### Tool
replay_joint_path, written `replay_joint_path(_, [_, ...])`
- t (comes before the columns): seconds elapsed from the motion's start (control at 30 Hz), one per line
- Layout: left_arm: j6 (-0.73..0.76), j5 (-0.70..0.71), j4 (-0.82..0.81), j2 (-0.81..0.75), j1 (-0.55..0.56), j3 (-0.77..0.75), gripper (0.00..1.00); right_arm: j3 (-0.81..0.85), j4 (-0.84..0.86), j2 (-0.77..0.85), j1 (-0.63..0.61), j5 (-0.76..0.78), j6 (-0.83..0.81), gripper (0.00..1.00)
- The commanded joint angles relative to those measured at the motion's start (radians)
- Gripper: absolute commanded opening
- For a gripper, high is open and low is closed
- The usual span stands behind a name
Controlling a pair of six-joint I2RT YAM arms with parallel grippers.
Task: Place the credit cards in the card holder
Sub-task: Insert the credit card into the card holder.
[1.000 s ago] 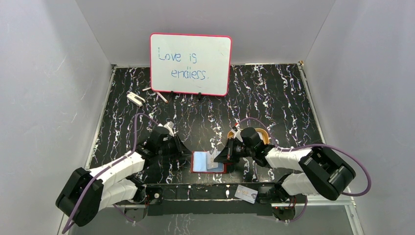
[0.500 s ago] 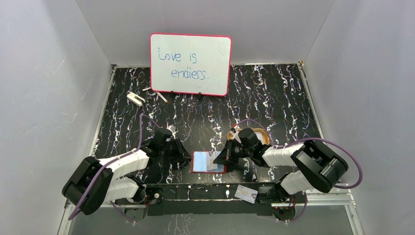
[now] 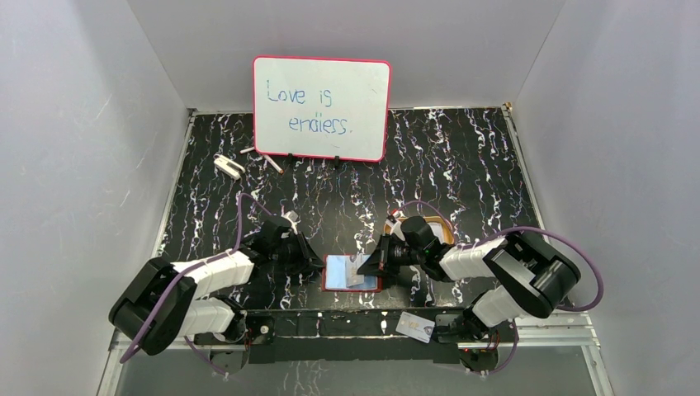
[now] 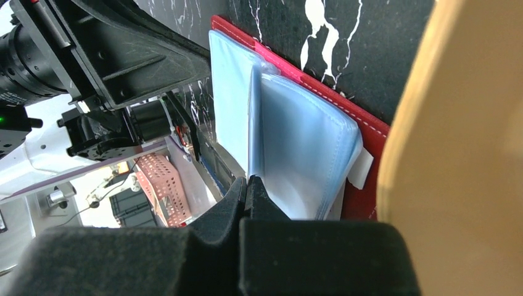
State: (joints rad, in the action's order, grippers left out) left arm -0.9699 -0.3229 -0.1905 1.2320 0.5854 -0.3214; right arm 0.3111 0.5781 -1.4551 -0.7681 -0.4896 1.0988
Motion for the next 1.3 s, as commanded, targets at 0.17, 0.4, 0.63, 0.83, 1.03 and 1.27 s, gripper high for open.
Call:
replay_joint_path(0.17, [-0.006,-0.02,-0.009,0.017,0.013,0.02,0.1,-0.017,0.112,-0.038,-0.019,-0.004,0.034,0.0])
replay_joint_path(0.4, [-0.009,-0.017,-0.01,0.01,0.017,0.024,0.09,-0.003,0.082,-0.058,-0.033,0.008,0.015,0.0])
replay_joint_path(0.63, [-0.004,-0.009,0.006,0.001,0.017,0.018,0.09,0.074,-0.2,0.018,-0.045,0.104,-0.144,0.0])
replay_joint_path(0.83, [0.004,-0.002,0.017,0.001,0.017,0.008,0.09,0.091,-0.289,0.056,-0.045,0.138,-0.192,0.0])
replay_joint_path(1.03, [0.009,0.001,0.027,-0.002,0.017,-0.001,0.09,0.101,-0.298,0.057,-0.045,0.142,-0.201,0.0])
replay_joint_path(1.27, [0.007,0.002,0.027,0.0,0.017,0.005,0.08,0.097,-0.285,0.046,-0.045,0.136,-0.202,0.0])
